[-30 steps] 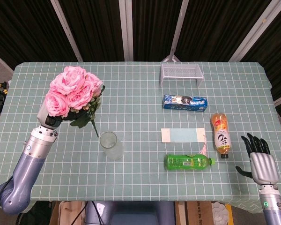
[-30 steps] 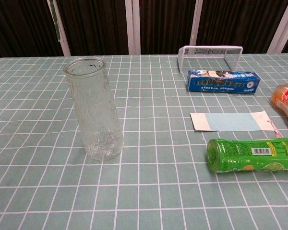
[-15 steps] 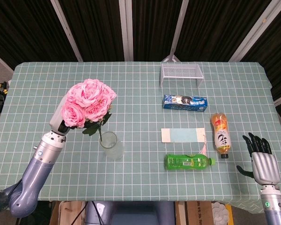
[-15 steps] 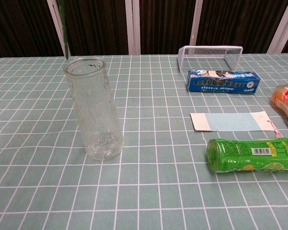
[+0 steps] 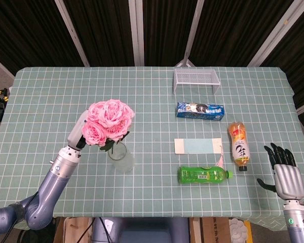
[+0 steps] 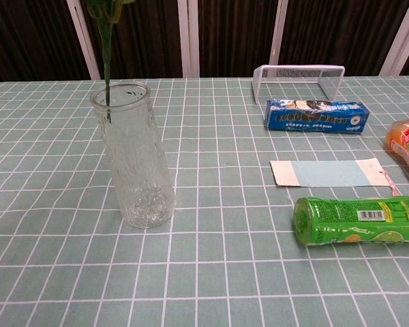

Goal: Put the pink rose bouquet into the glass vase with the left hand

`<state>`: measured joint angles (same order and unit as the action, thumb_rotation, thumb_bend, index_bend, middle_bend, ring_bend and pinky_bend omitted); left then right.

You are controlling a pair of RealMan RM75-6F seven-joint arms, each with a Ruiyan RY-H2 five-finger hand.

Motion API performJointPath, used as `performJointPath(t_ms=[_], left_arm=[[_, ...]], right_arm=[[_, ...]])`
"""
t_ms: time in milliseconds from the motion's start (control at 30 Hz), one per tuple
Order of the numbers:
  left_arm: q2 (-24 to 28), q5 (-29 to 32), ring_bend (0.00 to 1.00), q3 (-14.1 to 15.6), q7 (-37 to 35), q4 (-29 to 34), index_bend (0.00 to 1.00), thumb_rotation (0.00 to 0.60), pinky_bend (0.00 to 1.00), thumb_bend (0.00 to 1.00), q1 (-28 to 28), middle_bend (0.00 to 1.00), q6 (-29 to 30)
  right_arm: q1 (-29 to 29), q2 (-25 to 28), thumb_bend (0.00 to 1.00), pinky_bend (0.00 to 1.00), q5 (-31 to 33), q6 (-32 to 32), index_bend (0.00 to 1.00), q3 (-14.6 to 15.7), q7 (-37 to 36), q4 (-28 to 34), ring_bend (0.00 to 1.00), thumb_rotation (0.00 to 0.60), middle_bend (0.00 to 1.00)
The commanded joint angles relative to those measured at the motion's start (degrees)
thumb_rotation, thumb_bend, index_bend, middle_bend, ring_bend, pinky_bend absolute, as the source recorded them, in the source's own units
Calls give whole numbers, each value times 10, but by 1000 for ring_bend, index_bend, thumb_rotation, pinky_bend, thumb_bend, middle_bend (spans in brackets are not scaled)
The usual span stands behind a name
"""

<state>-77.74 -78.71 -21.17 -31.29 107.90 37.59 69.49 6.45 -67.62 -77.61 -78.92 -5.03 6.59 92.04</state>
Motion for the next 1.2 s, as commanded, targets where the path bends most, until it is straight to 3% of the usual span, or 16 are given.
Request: performJointPath(t_ms=[33,333,533,733,1000,1200], left_arm=[[-22,-23,293,22,5,-22,420,600,405,434,3,436,4],[-59,-62,288,57,2,-75,418,600,395,427,0,431,20],[-57,-77,237,68,-4,-86,385,600,308,367,-5,377,30],[-30,-80,120,87,-6,-85,292,600,179,220,-1,251,-2],[23,-78,106,101,-15,-66,252,600,167,176,3,218,-41],[71,-57,106,94,-8,-33,236,600,167,167,-4,203,-47]], right_arm=[[0,-1,189,0,1,-1,97,0,5,-2,2,600,39],[2,4,189,0,0,8,97,3,1,3,2,600,39],[1,6,189,0,-4,7,98,4,-4,7,2,600,39],[1,6,189,0,-7,5,97,6,-5,10,2,600,39],[-1,7,189,0,-15,-1,97,9,3,19,2,600,39],[-3,7,189,0,-26,-9,97,12,9,28,2,600,39]])
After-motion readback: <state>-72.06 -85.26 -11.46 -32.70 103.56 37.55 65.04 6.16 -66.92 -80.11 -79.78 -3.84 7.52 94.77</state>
